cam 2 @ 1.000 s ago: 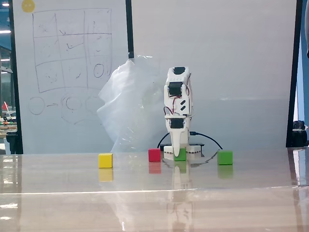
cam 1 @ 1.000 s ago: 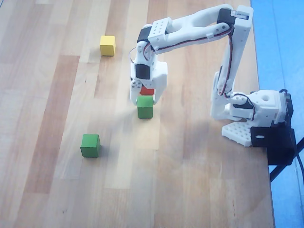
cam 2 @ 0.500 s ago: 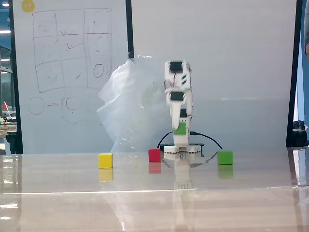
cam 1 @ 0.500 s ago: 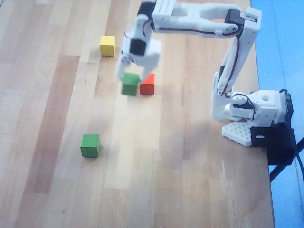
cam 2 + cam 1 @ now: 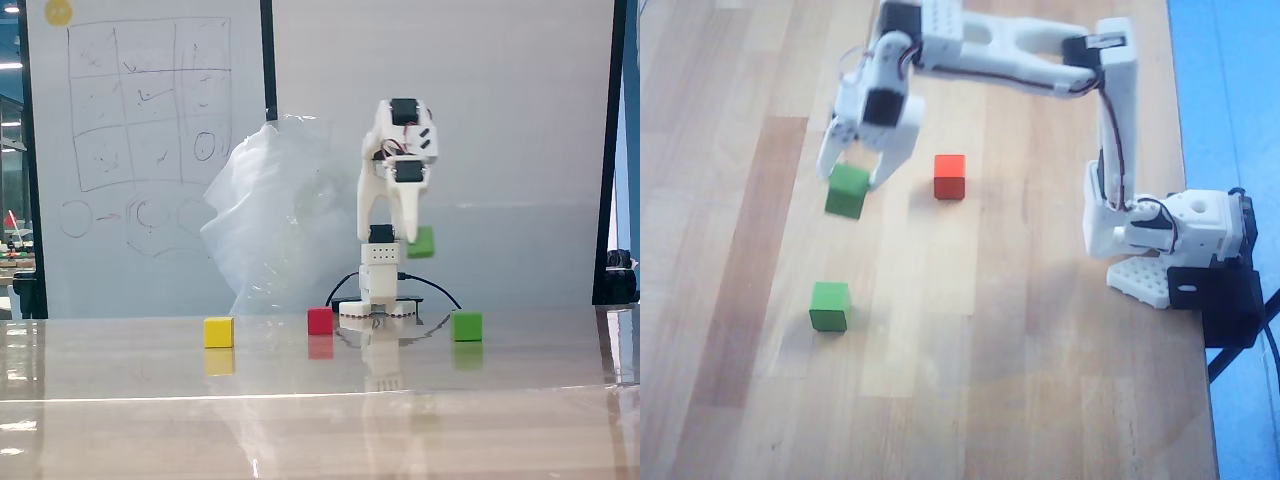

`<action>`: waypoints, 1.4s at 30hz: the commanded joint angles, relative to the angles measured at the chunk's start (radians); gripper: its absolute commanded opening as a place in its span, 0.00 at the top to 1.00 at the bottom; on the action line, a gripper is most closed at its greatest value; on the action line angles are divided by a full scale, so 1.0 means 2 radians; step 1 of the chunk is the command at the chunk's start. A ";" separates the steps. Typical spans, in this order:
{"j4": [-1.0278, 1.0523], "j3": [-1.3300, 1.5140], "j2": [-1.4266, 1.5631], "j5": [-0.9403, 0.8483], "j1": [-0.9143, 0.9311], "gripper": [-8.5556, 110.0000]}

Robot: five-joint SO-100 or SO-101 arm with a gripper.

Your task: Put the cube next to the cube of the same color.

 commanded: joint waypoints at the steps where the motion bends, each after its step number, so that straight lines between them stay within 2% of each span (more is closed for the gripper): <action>1: -0.009 -0.067 -0.004 0.014 -0.023 0.93; 10: -0.070 -0.050 -0.053 0.021 -0.018 0.93; 42: -0.116 -0.043 -0.182 0.018 -0.007 0.93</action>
